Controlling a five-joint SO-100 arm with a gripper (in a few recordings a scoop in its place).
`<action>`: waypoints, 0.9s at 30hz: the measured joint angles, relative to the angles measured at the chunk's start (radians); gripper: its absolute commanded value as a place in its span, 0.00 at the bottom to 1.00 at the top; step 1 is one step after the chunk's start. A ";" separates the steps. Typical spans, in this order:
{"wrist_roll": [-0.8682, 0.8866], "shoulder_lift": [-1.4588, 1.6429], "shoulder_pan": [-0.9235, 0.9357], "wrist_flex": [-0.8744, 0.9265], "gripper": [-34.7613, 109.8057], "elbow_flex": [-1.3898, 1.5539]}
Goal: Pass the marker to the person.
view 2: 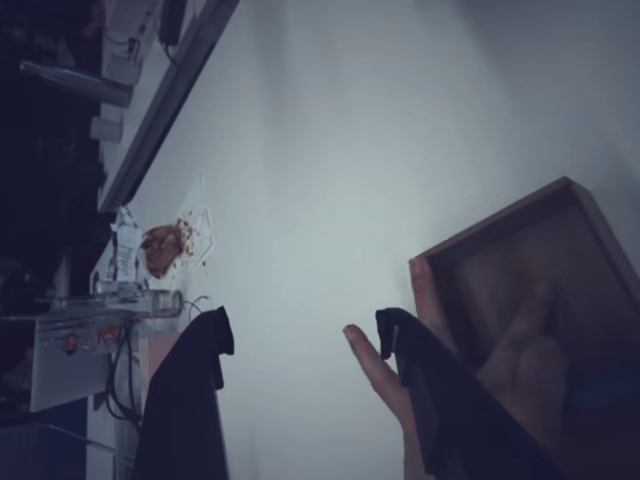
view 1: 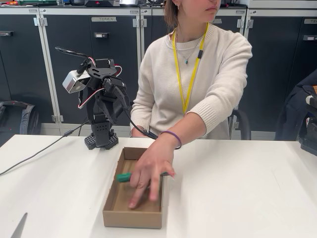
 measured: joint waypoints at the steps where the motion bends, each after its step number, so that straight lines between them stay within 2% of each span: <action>1: 0.000 0.000 0.000 0.000 0.46 0.000; 27: 0.000 0.008 0.000 -0.008 0.47 0.012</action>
